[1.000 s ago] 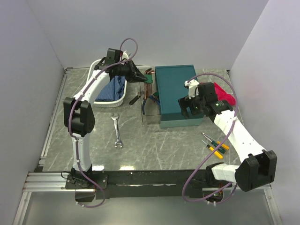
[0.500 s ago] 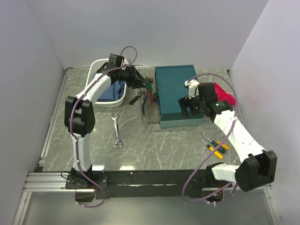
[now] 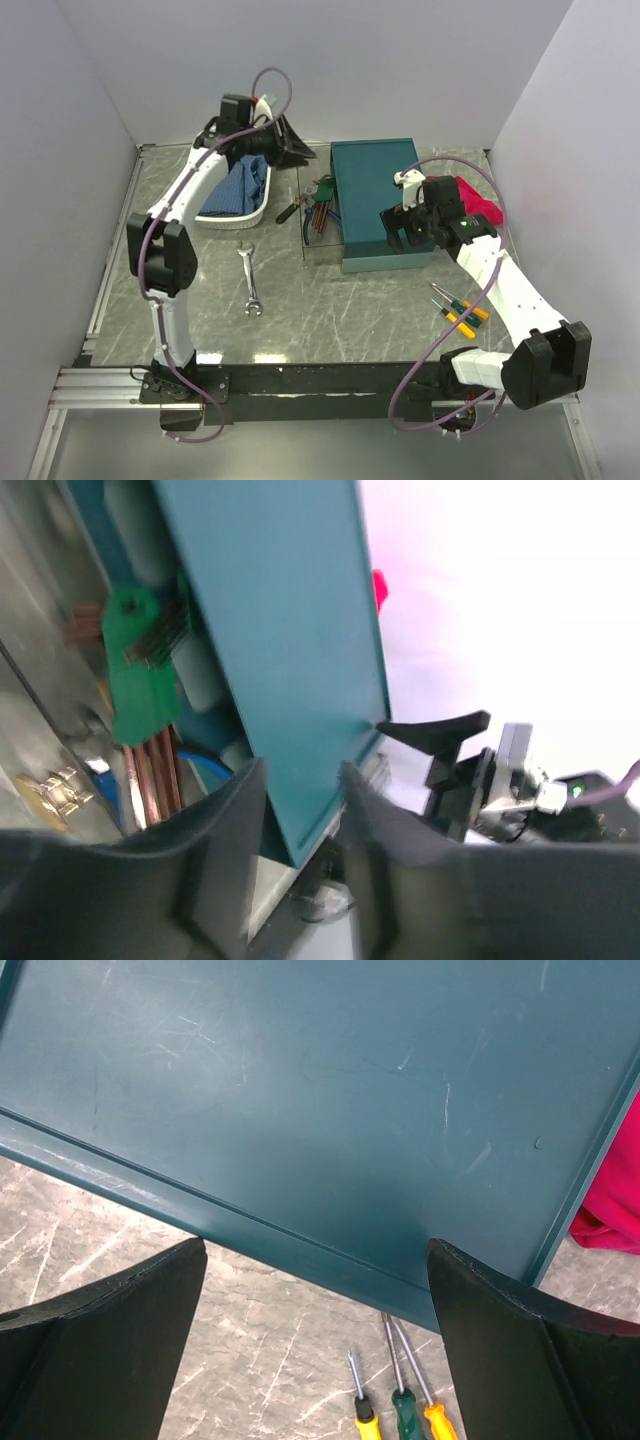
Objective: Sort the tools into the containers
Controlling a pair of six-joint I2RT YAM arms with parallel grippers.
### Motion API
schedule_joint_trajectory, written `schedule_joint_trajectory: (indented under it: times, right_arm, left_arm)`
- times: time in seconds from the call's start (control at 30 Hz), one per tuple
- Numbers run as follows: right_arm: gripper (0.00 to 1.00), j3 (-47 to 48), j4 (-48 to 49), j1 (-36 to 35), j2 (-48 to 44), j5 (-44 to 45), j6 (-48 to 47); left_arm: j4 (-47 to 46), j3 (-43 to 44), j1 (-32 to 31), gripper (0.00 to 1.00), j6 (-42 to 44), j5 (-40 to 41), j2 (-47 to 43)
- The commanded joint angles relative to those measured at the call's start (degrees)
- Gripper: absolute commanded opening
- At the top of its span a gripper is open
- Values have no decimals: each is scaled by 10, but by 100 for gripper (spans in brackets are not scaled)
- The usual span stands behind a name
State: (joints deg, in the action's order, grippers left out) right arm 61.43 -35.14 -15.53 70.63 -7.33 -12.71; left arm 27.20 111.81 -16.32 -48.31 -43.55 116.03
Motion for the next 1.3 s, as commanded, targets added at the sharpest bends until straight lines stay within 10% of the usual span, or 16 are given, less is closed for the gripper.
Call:
schedule_joint_trajectory:
  times: [0.0, 0.33, 0.57, 0.77, 1.27]
  right_arm:
    - [98, 4, 33, 0, -8, 5, 0]
    - [95, 27, 35, -1, 28, 5, -3]
    - [71, 37, 38, -1, 50, -8, 9]
    - [54, 64, 40, -2, 87, -28, 40]
    - [55, 10, 27, -1, 96, -33, 33]
  left_arm:
    - [6, 50, 25, 2, 137, 10, -64]
    - [-92, -231, 27, 1, 365, 142, -178]
    - [-127, -303, 20, 1, 371, 91, -175]
    - [-171, -305, 13, 1, 350, 57, -138]
    - [-244, -246, -13, 1, 299, -17, -50]
